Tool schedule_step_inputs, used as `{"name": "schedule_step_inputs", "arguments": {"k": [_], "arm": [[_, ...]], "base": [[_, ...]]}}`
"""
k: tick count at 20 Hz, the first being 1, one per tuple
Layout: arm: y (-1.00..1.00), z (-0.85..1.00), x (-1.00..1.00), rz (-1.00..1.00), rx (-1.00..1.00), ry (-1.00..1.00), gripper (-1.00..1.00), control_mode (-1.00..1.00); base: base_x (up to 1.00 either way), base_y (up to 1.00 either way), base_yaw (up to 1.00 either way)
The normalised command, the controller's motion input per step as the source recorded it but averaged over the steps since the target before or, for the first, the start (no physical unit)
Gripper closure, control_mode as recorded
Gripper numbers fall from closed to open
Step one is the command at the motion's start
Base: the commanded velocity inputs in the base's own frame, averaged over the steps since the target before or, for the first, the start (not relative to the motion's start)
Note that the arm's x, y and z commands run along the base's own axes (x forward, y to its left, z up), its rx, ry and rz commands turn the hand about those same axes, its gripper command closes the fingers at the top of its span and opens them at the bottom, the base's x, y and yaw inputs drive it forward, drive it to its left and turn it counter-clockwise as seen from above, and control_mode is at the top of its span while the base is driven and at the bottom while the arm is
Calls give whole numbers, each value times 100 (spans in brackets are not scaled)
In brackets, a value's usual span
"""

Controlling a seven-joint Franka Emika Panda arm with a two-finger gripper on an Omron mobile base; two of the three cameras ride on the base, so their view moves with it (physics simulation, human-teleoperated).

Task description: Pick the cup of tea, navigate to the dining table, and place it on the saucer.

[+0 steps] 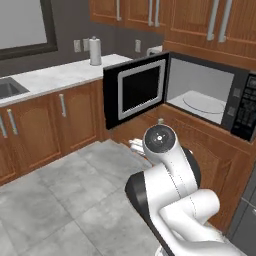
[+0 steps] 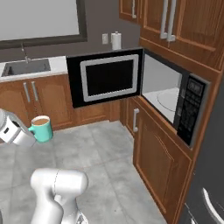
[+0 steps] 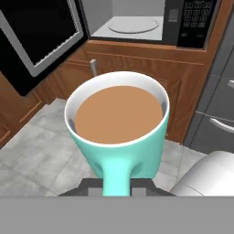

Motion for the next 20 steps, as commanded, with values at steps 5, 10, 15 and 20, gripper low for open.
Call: {"name": "schedule_step_inputs", "arguments": {"k": [5,10,15,20], "arm": [[0,0,0,0,0,0,100,100],[0,0,0,0,0,0,100,100],[0,0,0,0,0,0,100,100],[0,0,0,0,0,0,100,100]], "base": [[-57,0,52],[-56,0,54],[-51,0,56],[-39,0,57]]}}
